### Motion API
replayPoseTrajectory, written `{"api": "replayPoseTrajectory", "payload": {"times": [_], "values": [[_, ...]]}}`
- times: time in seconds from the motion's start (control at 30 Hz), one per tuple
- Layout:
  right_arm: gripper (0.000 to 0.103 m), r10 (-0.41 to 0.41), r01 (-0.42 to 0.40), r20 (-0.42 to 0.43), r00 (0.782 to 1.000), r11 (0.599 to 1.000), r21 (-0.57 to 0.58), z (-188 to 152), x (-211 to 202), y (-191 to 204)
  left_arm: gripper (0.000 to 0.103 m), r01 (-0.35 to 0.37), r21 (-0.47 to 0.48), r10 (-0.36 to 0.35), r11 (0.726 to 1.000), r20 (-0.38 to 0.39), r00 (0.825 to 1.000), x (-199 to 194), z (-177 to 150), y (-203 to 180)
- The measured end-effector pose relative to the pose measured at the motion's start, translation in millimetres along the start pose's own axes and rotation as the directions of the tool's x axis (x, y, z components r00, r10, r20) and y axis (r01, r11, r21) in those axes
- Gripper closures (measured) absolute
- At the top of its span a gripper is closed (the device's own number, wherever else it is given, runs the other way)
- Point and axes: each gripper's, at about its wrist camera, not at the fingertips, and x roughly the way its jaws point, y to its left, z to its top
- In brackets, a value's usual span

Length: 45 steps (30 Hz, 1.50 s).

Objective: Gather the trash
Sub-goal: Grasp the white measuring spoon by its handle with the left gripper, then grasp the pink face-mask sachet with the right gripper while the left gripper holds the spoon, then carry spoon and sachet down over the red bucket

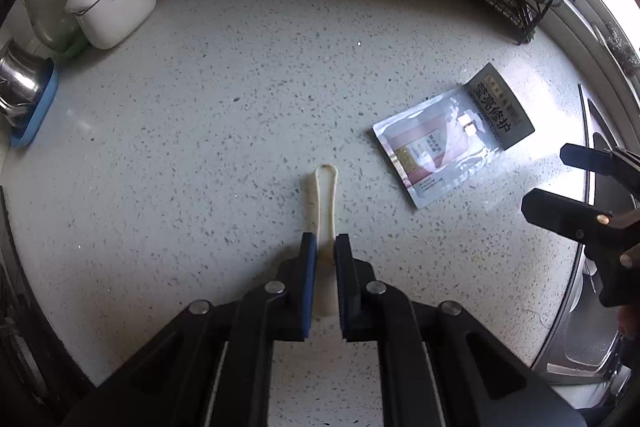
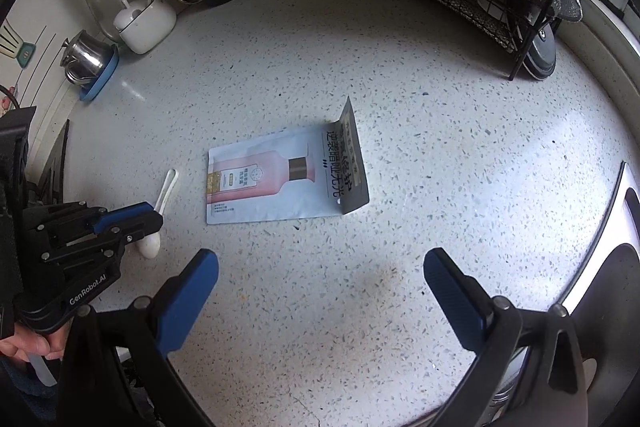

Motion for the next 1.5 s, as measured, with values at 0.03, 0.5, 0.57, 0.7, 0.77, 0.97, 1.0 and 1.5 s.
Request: {"api": "replayPoseTrajectory", "payload": {"times": [0.03, 0.5, 0.57, 0.7, 0.77, 0.97, 1.0, 1.5], "values": [[0.0, 0.001, -0.001, 0.006, 1.0, 1.0, -0.003, 1.6, -3.6, -1.0, 0.095, 0.002, -0.007, -0.002, 1.0, 0.006, 1.0, -3.2, 0.2, -1.1], [0.003, 0.004, -0.004, 0.013, 1.0, 1.0, 0.006, 42.7, -7.4, -25.5, 0.095, 0.013, -0.076, -0.009, 0.997, 0.045, 0.999, -21.4, 14.6, 26.1], [0.016, 0.008, -0.008, -0.004, 1.0, 1.0, -0.005, 49.5, -0.5, -28.5, 0.095, 0.011, -0.081, -0.008, 0.997, 0.04, 0.999, -17.8, 16.0, 25.9], [0.058, -0.013, 0.012, -0.048, 0.999, 0.999, -0.033, 55.1, 13.2, -23.0, 0.095, 0.01, -0.09, -0.007, 0.996, 0.025, 1.0, -7.6, 17.9, 23.4], [0.072, -0.022, 0.019, -0.051, 0.998, 0.998, -0.052, 56.4, 15.8, -22.7, 0.095, 0.008, -0.089, -0.006, 0.996, 0.022, 1.0, -3.4, 19.4, 22.1], [0.1, -0.013, 0.009, -0.038, 0.999, 0.995, -0.102, 53.6, 19.8, -14.9, 0.095, 0.024, -0.081, -0.022, 0.996, 0.026, 0.999, -2.0, 18.2, 17.8], [0.101, -0.01, 0.006, -0.038, 0.999, 0.994, -0.106, 52.1, 19.8, -13.8, 0.095, 0.026, -0.079, -0.024, 0.997, 0.028, 0.999, -2.1, 17.7, 15.3], [0.102, 0.113, -0.108, 0.025, 0.993, 0.982, -0.152, -5.5, -43.6, 40.6, 0.095, 0.01, -0.133, 0.001, 0.991, 0.086, 0.996, -60.2, -52.1, 28.8]]}}
